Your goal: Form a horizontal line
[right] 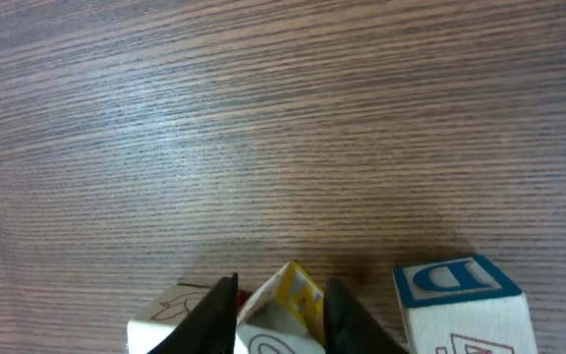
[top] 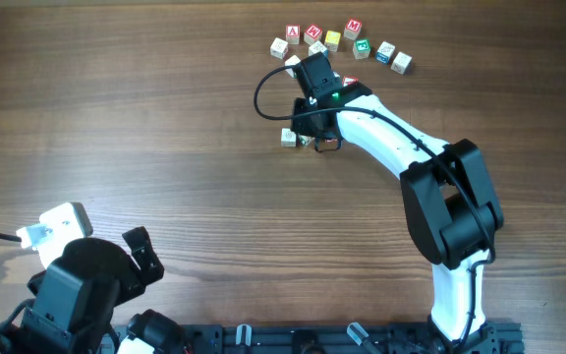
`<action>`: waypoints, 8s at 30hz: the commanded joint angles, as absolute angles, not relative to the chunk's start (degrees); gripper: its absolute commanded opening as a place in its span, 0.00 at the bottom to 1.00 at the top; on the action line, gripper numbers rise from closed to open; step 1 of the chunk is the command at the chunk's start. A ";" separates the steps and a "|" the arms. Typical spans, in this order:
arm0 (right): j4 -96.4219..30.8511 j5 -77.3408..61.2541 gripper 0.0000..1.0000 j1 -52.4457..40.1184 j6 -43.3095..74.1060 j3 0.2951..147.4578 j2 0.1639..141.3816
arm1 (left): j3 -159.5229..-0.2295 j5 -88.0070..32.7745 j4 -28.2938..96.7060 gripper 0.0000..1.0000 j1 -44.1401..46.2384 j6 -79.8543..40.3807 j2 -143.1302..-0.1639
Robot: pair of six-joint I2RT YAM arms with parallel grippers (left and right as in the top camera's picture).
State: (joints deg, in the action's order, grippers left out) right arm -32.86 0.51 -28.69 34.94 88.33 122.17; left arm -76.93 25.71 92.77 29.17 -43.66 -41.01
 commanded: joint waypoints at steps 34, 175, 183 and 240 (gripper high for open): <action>-53.56 -3.05 1.00 -27.46 34.46 91.48 94.15 | -76.82 26.46 92.64 1.00 28.95 -44.36 -40.86; -37.58 -17.54 0.09 -18.04 38.57 79.37 122.41 | -76.82 26.46 92.64 1.00 28.97 -44.36 -40.86; -37.74 -20.12 0.08 -18.04 39.03 79.37 122.41 | -76.82 26.46 92.64 1.00 28.97 -44.36 -40.86; -32.08 -13.19 0.05 -19.55 30.04 96.07 122.37 | -76.82 26.46 92.64 1.00 28.97 -44.36 -40.86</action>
State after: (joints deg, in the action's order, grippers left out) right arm -33.21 -10.55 -18.09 32.62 94.17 121.73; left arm -76.93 25.71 92.77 29.17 -43.66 -41.01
